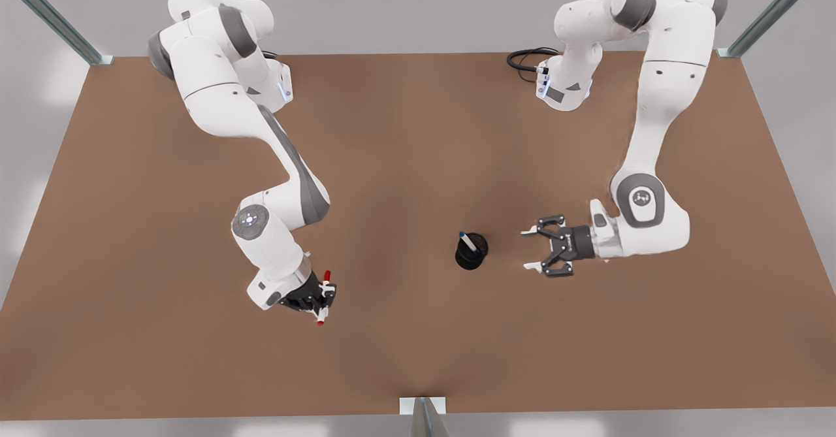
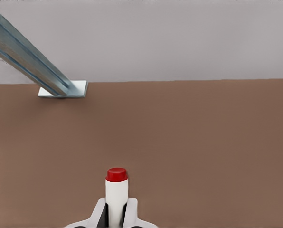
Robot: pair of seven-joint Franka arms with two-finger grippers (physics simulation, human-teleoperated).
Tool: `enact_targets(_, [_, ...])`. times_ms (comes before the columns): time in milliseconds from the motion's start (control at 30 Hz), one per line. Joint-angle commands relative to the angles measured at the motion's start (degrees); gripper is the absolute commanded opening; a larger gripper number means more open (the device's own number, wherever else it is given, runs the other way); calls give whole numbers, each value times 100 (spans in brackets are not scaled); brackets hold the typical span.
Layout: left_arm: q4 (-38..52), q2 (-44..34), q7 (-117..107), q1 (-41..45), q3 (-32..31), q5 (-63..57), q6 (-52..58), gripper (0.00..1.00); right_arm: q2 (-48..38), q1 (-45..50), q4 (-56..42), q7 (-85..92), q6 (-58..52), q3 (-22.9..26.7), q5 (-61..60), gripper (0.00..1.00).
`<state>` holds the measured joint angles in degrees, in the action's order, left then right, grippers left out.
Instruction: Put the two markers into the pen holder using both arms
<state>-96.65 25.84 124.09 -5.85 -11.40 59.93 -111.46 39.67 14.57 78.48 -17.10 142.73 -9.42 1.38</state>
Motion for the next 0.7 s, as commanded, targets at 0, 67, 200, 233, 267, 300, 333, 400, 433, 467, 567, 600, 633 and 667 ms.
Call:
enact_targets(0, [804,-88,-5633,-145,24,-3380,1038,100,-12,177,-8,-330,1150,-104,91,21])
enact_targets(67, [1930,-105,-9463,-118,15,-5595,2514,100,-4,564,-307,-329,1485,-121,99,21])
enact_targets(200, [2106,-1089,-12848,-162,15,-6063,2911,100,49,1407,-641,-382,1986,-51,73,21])
enact_targets(233, [1957,-1326,-12778,545,767,-6019,2823,100,49,1557,-667,-400,2039,-16,73,21])
enact_targets(267, [1018,-1897,-12787,901,1114,-6002,2200,100,67,1768,-869,-444,2057,-16,73,21])
enact_targets(300, [1191,-1802,-12787,901,1096,-6010,2252,100,67,2102,-878,-514,2197,177,73,21])
enact_targets(333, [1245,-1749,-12760,857,1096,-6046,2234,100,75,2488,-878,-690,2320,485,73,21])
enact_targets(400, [1254,-1635,-12769,875,1105,-6028,2190,100,620,3288,-1387,-1076,2610,1311,64,21])
enact_targets(433, [1254,-1608,-12778,866,1105,-6019,2199,100,1033,3421,-1959,-1094,2602,1443,64,21])
enact_targets(467, [1254,-1608,-12787,892,1105,-6019,2199,100,1314,3447,-2188,-1112,2602,1548,64,21])
enact_targets(567, [1254,-1538,-12769,892,1096,-6028,2216,100,1517,3763,-2355,-1261,2619,1927,56,21])
enact_targets(600, [1254,-1529,-12769,901,1105,-6037,2208,100,1552,3763,-2355,-1252,2619,1935,56,21])
enact_targets(633, [1254,-1459,-12769,910,1105,-6054,2190,100,1622,3763,-2364,-1252,2619,1935,64,21])
enact_targets(667, [1254,-1450,-12769,884,1096,-6046,2199,100,1728,3763,-2364,-1261,2619,1962,64,21])
